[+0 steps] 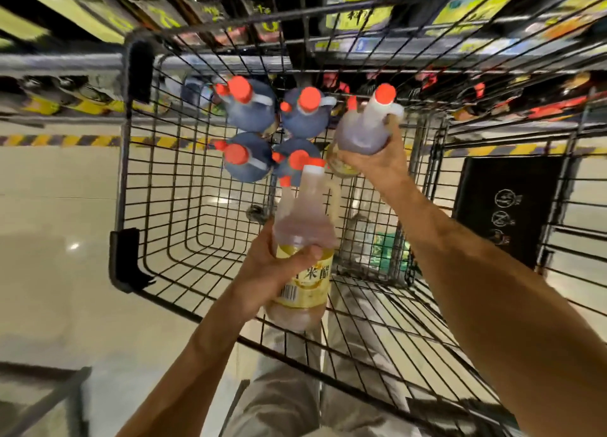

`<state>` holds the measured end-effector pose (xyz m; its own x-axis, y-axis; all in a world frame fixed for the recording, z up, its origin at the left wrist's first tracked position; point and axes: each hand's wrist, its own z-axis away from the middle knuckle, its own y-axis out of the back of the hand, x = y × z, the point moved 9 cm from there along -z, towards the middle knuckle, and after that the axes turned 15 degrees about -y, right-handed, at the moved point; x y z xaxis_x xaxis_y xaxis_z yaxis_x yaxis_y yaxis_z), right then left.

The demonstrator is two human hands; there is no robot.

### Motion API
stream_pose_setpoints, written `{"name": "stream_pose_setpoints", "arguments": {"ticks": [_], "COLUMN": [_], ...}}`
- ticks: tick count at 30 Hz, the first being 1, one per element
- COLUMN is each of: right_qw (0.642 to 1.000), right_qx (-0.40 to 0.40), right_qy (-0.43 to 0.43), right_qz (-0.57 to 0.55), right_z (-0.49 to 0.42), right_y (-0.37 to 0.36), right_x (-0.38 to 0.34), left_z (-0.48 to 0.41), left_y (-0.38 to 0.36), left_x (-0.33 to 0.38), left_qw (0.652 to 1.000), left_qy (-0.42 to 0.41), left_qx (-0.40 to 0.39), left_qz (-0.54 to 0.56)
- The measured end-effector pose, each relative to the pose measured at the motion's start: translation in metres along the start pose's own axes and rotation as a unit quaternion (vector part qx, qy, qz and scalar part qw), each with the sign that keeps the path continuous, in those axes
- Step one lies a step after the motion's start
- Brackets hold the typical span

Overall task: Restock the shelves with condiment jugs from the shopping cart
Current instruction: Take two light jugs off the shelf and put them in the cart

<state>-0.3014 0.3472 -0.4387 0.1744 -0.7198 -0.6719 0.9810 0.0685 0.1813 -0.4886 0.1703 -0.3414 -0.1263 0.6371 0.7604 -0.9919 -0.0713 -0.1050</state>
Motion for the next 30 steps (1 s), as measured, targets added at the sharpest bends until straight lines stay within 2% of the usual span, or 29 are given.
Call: {"name": "stream_pose_setpoints", "arguments": {"ticks": [6, 9, 15, 22, 30], "right_qw": [0.99, 0.987, 0.979, 0.981, 0.954], "right_qx": [-0.032, -0.036, -0.097, -0.168, -0.292], "right_qy": [-0.103, -0.115, -0.098, -0.014, 0.058], "right_qz": [-0.094, -0.108, -0.151, -0.095, -0.042], "right_z": [0.113, 0.173, 0.266, 0.328, 0.381], "right_y": [0.033, 0.04, 0.027, -0.003, -0.081], "right_x": [0.011, -0.002, -0.054, -0.126, -0.187], "left_z": [0.04, 0.063, 0.118, 0.179, 0.251], "left_y": [0.011, 0.016, 0.02, 0.053, 0.119], "left_x": [0.035, 0.066, 0.121, 0.155, 0.183], "left_qw": [0.999, 0.997, 0.988, 0.958, 0.912], "left_qy": [-0.031, -0.054, -0.112, -0.19, -0.272], "left_qx": [0.021, 0.051, 0.069, 0.159, 0.253], "left_qz": [0.027, 0.032, 0.078, 0.145, 0.176]}}
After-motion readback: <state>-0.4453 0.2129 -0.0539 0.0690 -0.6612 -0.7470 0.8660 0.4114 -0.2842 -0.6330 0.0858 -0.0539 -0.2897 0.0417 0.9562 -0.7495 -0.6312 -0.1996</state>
